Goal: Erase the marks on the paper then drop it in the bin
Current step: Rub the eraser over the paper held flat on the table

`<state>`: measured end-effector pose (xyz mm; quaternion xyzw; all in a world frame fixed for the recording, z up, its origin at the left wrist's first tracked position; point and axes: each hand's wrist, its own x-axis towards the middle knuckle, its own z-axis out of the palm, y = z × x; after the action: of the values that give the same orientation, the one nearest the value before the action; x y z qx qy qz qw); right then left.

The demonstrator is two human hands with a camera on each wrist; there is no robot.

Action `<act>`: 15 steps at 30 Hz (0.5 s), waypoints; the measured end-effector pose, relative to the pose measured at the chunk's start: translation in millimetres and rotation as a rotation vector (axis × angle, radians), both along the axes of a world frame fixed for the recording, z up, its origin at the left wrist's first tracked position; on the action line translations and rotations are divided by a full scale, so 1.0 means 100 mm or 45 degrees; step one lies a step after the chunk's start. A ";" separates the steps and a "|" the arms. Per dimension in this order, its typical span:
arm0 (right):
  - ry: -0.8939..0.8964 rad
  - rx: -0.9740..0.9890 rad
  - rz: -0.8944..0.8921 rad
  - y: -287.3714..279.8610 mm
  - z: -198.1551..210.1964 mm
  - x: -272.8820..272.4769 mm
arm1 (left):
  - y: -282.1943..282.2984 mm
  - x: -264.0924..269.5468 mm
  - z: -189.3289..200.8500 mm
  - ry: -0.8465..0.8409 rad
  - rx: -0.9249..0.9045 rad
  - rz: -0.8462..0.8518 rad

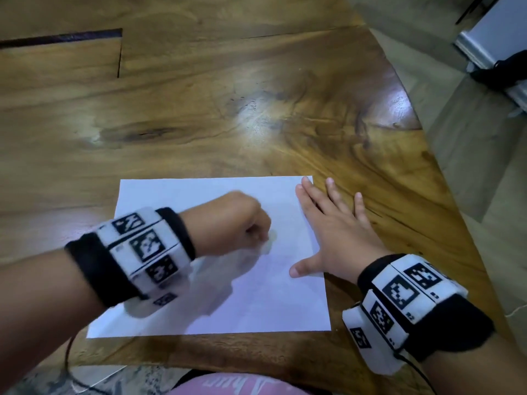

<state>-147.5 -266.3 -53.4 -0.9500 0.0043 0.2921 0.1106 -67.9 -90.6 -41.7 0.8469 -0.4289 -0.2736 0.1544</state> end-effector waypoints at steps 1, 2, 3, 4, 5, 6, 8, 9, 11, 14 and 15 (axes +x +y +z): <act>-0.004 0.007 -0.003 0.00 -0.01 0.00 | -0.11 0.09 -0.01 -0.067 -0.040 0.075; -0.007 0.013 -0.007 0.00 -0.01 0.00 | -0.23 0.19 -0.02 -0.133 -0.084 0.157; -0.010 0.017 -0.010 0.00 -0.01 0.00 | -0.34 0.26 -0.03 -0.178 -0.116 0.220; -0.013 0.017 -0.011 0.00 -0.01 0.00 | -0.42 0.30 -0.04 -0.200 -0.126 0.258; -0.012 0.015 -0.009 0.00 -0.01 0.00 | -0.45 0.29 -0.04 -0.201 -0.126 0.276; -0.010 0.012 -0.005 0.00 -0.01 0.00 | -0.42 0.24 -0.05 -0.190 -0.128 0.270; -0.012 0.006 -0.005 -0.01 -0.01 0.00 | -0.26 0.08 -0.05 -0.132 -0.152 0.156; -0.011 0.004 -0.003 -0.01 -0.01 0.00 | -0.16 -0.02 -0.03 -0.087 -0.124 0.065; -0.006 0.009 -0.007 0.00 0.00 0.00 | -0.01 -0.14 -0.01 0.028 -0.018 -0.060; -0.010 0.012 -0.012 -0.01 0.00 0.00 | -0.08 -0.04 0.02 0.012 -0.021 -0.008; -0.012 0.011 -0.014 0.00 0.00 0.00 | -0.17 0.04 0.02 -0.052 -0.075 0.085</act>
<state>-147.5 -266.8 -53.0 -0.9508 0.0079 0.2870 0.1163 -63.5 -107.6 -39.2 0.8612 -0.4114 -0.2383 0.1796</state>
